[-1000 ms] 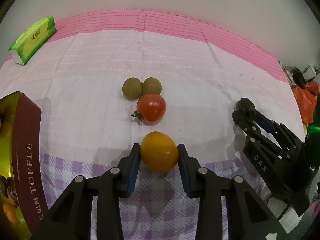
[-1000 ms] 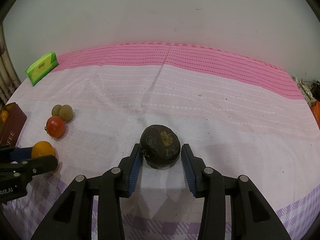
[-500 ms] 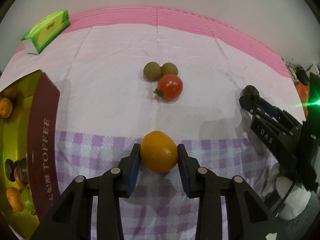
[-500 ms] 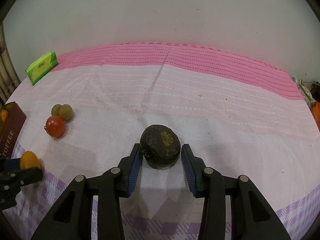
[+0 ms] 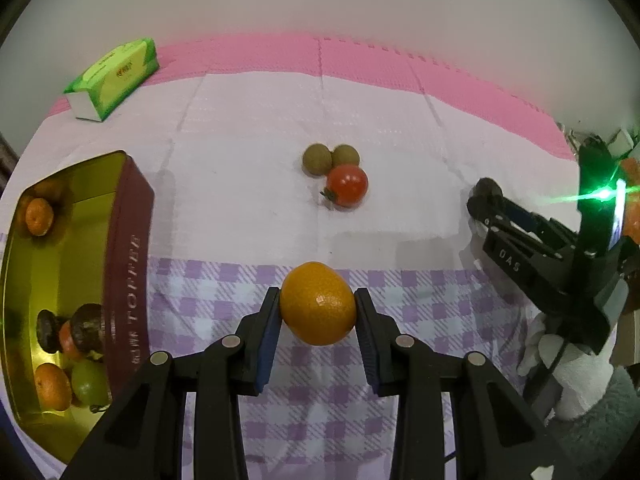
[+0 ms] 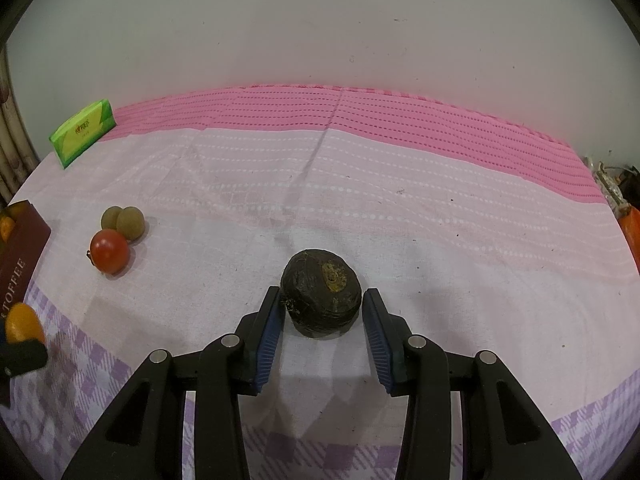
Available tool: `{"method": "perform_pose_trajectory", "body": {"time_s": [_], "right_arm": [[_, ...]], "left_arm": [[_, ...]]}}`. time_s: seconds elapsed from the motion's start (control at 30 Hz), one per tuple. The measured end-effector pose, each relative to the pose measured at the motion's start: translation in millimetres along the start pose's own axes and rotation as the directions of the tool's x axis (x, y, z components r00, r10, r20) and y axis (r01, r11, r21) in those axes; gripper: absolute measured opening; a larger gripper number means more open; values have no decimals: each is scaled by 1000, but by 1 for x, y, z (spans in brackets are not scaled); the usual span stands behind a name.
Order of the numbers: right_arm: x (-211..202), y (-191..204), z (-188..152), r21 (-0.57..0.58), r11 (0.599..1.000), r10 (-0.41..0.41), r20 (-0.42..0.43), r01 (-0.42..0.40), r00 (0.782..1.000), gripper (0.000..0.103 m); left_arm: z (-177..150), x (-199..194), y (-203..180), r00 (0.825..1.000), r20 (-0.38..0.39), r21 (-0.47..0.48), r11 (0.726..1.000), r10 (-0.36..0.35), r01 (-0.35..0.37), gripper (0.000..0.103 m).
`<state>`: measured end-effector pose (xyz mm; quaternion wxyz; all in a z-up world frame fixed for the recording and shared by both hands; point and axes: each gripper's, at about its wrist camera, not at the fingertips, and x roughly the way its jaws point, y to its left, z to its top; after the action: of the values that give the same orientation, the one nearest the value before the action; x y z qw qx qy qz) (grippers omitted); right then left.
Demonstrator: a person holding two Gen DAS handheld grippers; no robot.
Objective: Organize fruits
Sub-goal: 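Carry the mandarin into the tin tray and open the left tool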
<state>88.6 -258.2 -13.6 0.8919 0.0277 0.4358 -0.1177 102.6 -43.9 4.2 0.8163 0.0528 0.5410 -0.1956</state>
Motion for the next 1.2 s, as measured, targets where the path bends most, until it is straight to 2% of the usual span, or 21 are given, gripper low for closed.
{"method": "perform_pose_trajectory", "body": {"time_s": [0.3,0.6,0.97,1.2], "right_arm": [[0,0,-1,0,1000,-1,1,1,1000,43],[0,0,-1,0,1000,-2,1,2,1000,43],[0,0,0,-2,1000,-4,1,4,1000,43],[0,-1,-1,-3,1000,-5,1,5,1000,43]], "left_arm": [[12,-34,21,998,63,-39,999,2,1,33],[21,-63,67,988,130,-81,994,89,-79,33],[19,-64,139,972,104,-197,963,209,-185,33],[13,-55,170,972,50,-251,945,230,-211,33]]}}
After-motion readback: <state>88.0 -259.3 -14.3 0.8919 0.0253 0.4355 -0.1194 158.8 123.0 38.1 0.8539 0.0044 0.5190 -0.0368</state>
